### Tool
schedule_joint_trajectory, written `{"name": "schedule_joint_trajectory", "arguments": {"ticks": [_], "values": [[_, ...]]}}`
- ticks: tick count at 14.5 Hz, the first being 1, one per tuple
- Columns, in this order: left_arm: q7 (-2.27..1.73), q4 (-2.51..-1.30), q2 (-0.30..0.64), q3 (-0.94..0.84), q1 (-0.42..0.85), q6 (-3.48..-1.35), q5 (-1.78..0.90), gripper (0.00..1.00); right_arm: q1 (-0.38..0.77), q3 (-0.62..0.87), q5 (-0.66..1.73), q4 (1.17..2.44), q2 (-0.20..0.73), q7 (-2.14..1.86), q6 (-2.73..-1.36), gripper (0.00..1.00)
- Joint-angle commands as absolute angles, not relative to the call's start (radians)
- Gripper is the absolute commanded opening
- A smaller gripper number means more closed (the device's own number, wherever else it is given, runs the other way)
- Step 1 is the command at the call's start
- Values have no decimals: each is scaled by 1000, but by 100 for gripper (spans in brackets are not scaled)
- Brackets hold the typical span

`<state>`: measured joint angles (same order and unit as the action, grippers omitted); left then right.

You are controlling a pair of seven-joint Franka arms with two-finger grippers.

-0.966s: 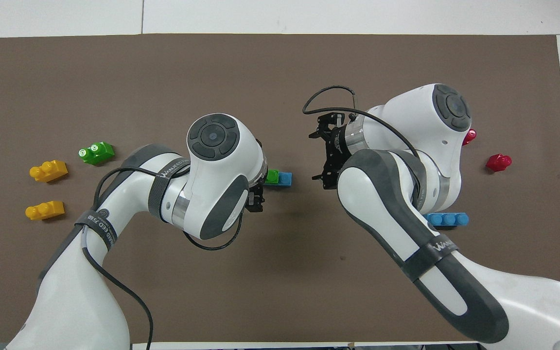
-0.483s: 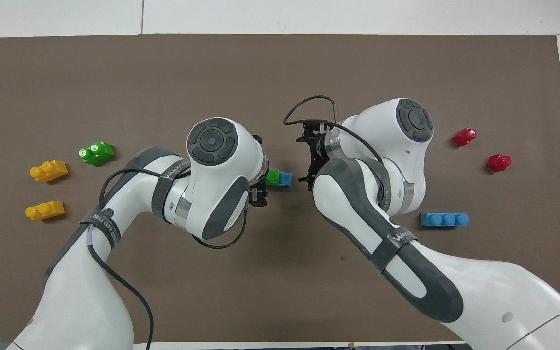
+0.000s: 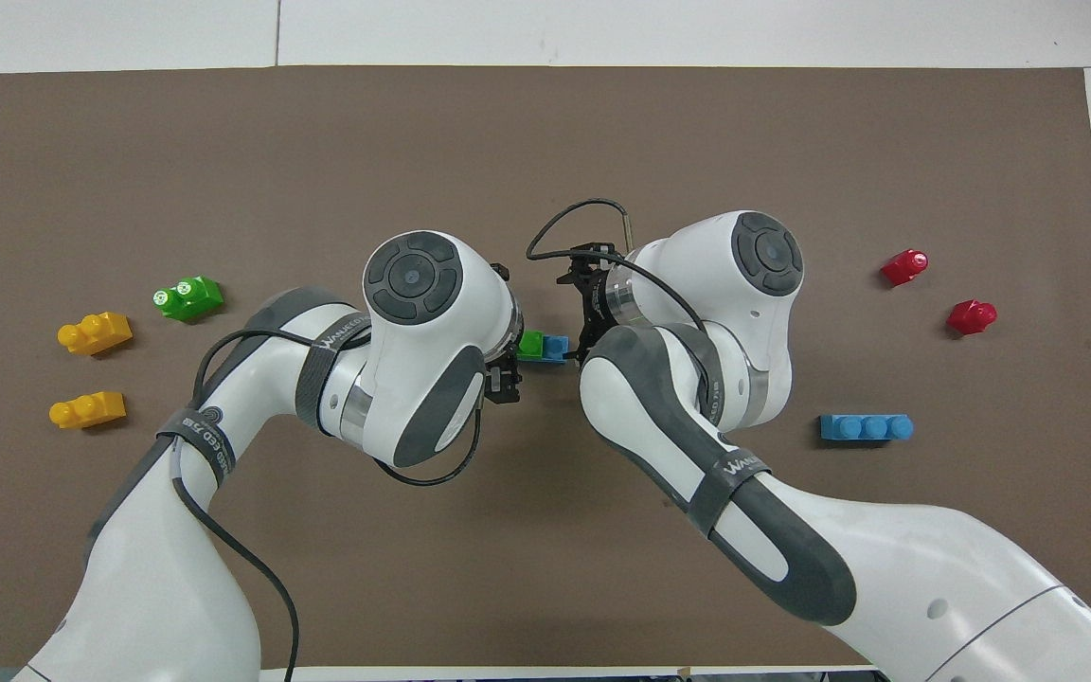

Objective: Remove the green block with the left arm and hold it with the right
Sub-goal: 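Grasp the green brick with the left gripper while the right gripper reaches the blue brick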

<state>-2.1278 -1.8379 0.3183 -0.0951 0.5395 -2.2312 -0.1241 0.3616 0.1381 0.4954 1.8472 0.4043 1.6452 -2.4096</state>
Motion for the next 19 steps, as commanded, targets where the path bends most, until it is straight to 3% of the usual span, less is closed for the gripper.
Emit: {"name": "schedule_joint_trajectory", "arguments": {"ticks": [1,11,14,18,19], "values": [[-2151,-1861,311,-83,554,-2258,-106,100,374,140,531,1855,419,1655,-2456,100],[-2151,-1867,310,-81,548,-2260,-104,100,408,140,545,1878,457,1657,-2549,100],[-2151,-1874,311,-81,543,-2263,-104,100,414,140,545,1896,456,1657,-2566,76],[-2151,-1902,311,-81,552,-2296,-104,100,410,140,584,1913,453,1654,-2582,33],[-2151,-1902,311,-81,552,-2296,-106,100,410,140,589,1916,453,1654,-2597,28]]}}
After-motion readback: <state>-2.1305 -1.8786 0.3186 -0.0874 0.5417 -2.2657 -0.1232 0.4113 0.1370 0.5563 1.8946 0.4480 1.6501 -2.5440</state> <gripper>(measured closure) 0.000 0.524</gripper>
